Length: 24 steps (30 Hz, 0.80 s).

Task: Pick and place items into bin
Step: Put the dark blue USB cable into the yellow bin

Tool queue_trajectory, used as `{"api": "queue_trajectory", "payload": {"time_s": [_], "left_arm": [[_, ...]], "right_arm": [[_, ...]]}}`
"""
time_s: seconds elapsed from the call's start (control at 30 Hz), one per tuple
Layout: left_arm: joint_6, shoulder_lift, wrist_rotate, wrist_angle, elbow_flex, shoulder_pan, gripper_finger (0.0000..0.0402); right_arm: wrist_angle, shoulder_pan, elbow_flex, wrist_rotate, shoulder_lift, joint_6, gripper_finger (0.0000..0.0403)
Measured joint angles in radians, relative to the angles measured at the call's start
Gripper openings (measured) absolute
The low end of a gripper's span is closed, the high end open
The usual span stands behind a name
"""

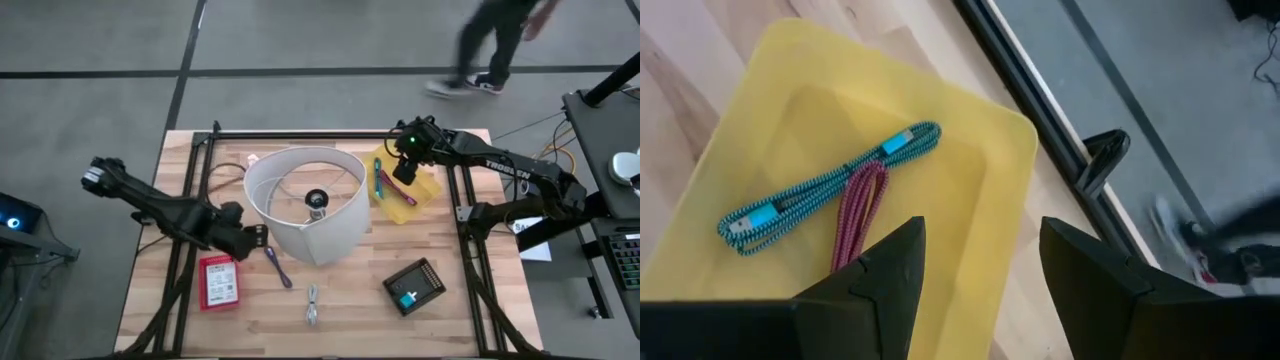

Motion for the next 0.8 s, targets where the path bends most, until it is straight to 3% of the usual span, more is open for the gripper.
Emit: {"api": "queue_trajectory", "payload": {"time_s": [0.17, 0.33, 0.57, 0.8], "left_arm": [[-0.164, 0.076, -0.009, 0.003, -0.038, -0.046, 0.0143], [-0.303, 0.135, -0.093, 0.04, -0.069, -0.068, 0.0143], [-0.306, 0.254, -0.101, 0.243, -0.126, -0.067, 0.0143], [-0.31, 0.385, -0.089, 0.335, -0.124, -0.063, 0.0143]], "right_arm": [[0.021, 0.0, 0.0, 0.0, 0.0, -0.022, 0.0184], [0.043, 0.0, 0.0, 0.0, 0.0, -0.026, 0.0184], [0.068, 0.0, 0.0, -0.001, 0.0, -0.033, 0.0184], [0.068, 0.0, 0.0, -0.001, 0.0, -0.037, 0.0184]]}}
